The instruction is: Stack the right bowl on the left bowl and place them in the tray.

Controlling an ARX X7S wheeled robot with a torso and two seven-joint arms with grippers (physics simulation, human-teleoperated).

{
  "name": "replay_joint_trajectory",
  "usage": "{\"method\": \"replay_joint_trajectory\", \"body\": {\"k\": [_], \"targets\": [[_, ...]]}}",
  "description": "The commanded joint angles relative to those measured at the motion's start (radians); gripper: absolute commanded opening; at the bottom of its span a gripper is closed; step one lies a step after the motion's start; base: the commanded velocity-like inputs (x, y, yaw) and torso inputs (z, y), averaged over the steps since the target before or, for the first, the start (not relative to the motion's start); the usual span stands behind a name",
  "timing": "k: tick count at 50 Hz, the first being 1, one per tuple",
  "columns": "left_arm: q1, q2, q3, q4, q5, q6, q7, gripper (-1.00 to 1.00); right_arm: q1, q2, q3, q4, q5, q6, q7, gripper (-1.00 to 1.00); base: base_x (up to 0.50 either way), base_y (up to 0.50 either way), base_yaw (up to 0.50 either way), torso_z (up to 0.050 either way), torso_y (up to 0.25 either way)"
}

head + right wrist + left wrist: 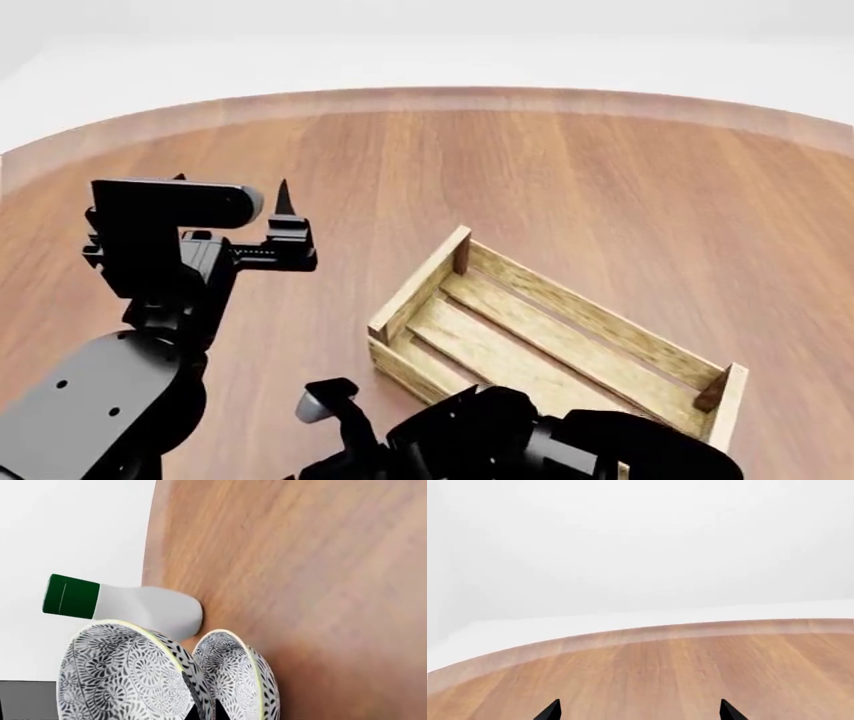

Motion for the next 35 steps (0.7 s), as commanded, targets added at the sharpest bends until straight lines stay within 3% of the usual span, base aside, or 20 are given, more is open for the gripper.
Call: {"method": "replay_joint_trajectory", "body": {"k": [1,15,16,35], "targets": [[0.004,-0.002,0.001,-0.001,-0.005,0.004,-0.001,1.00,-0.002,-0.002,0.014,-0.006,0.010,0.003,-0.018,-1.00,0.00,0.00,0.00,0.000,-0.250],[0.010,0.002,-0.014,-0.010,-0.020,0.013,0.000,1.00,0.001,-0.002,0.013,-0.004,0.019,-0.003,-0.050,-1.00,0.00,0.00,0.00,0.000,-0.018],[0.011,0.001,-0.014,-0.011,-0.020,0.015,0.000,1.00,0.000,-0.002,0.013,0.000,0.017,-0.004,-0.046,1.00,0.00,0.00,0.00,0.000,0.000],[0.010,-0.003,-0.017,-0.008,-0.030,0.015,-0.005,1.00,0.010,-0.002,0.015,-0.002,0.020,-0.050,-0.031,1.00,0.00,0.00,0.00,0.000,0.000]]}}
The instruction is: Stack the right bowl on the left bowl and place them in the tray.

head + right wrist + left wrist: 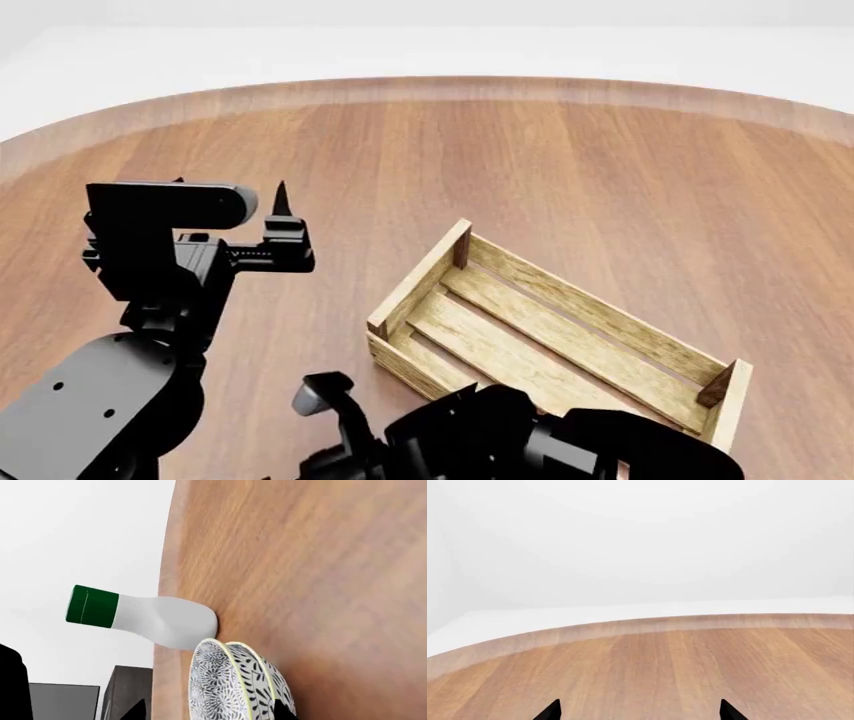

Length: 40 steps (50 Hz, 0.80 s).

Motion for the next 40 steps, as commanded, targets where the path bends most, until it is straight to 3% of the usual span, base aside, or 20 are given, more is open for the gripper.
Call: {"method": "replay_joint_trajectory", "body": {"k": [1,9,23,40], "targets": [[0.001,-0.003,0.001,-0.001,-0.004,0.003,-0.001,1.00,0.004,0.000,0.003,0.005,0.011,-0.030,0.006,1.00,0.00,0.00,0.00,0.000,0.000],[0.001,-0.003,-0.005,0.000,-0.017,-0.002,-0.001,1.00,0.003,0.000,0.001,0.025,0.053,-0.081,0.084,1.00,0.00,0.00,0.00,0.000,0.000],[0.007,-0.010,0.008,0.003,0.005,0.025,-0.007,1.00,-0.008,0.000,0.000,0.022,0.036,-0.008,0.042,1.00,0.00,0.00,0.00,0.000,0.052],[0.004,-0.001,-0.023,-0.003,-0.034,0.015,-0.011,1.00,-0.020,0.000,0.002,0.015,-0.011,0.021,0.062,1.00,0.00,0.00,0.00,0.000,-0.235]]}}
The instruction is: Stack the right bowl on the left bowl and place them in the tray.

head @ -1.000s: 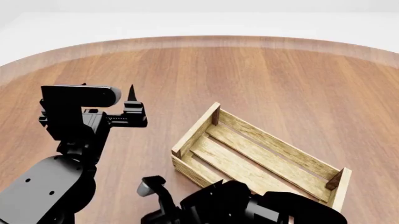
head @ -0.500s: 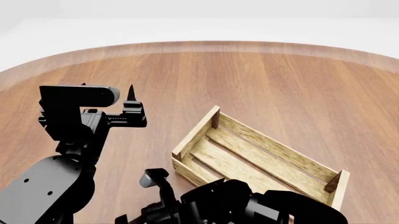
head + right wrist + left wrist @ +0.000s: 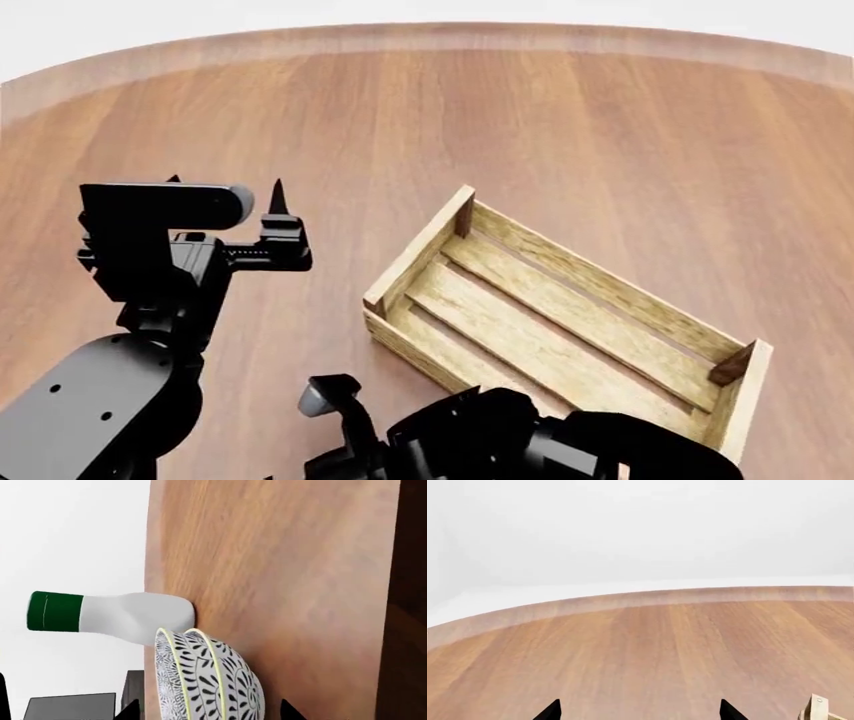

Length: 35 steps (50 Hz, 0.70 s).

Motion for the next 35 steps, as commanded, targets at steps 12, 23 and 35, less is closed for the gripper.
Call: {"method": "replay_joint_trajectory", "body": {"k": [12,23,35], "targets": [[0.002,0.006,-0.027,0.001,-0.037,-0.002,-0.004,1.00,-0.015,-0.001,0.000,-0.011,-0.053,-0.008,0.036,-1.00,0.00,0.00,0.00,0.000,0.000],[0.002,0.002,-0.033,0.002,-0.054,-0.009,-0.002,1.00,-0.017,-0.001,-0.001,-0.013,-0.048,-0.024,0.047,-1.00,0.00,0.00,0.00,0.000,0.000],[0.000,0.003,-0.056,0.002,-0.079,-0.012,-0.005,1.00,-0.014,-0.001,-0.001,-0.010,-0.044,-0.041,0.059,-1.00,0.00,0.00,0.00,0.000,0.250]]}}
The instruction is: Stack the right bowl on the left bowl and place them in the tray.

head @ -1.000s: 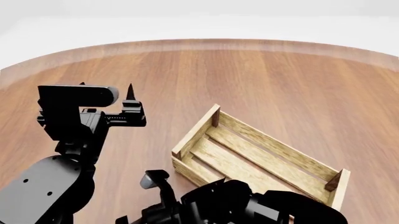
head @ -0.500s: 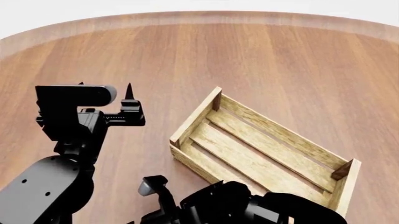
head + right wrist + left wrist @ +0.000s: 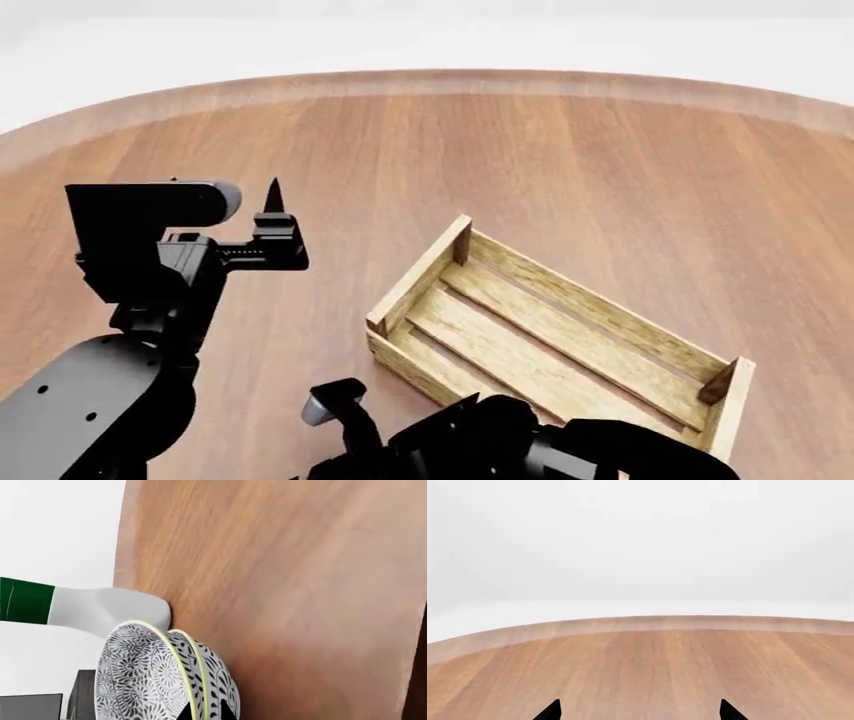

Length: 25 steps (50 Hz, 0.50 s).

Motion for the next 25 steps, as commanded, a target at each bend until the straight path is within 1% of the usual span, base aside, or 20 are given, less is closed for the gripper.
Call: {"method": "replay_joint_trajectory", "body": {"k": [1,25], "targets": [[-0.003,-0.001,-0.013,-0.001,-0.017,-0.002,-0.002,1.00,0.003,-0.003,0.016,-0.003,0.021,-0.012,-0.003,-1.00,0.00,0.00,0.00,0.000,0.250],[-0.004,-0.007,-0.015,0.000,-0.031,-0.001,-0.006,1.00,0.007,-0.003,0.016,-0.009,0.022,-0.013,-0.004,-1.00,0.00,0.00,0.00,0.000,0.250]]}}
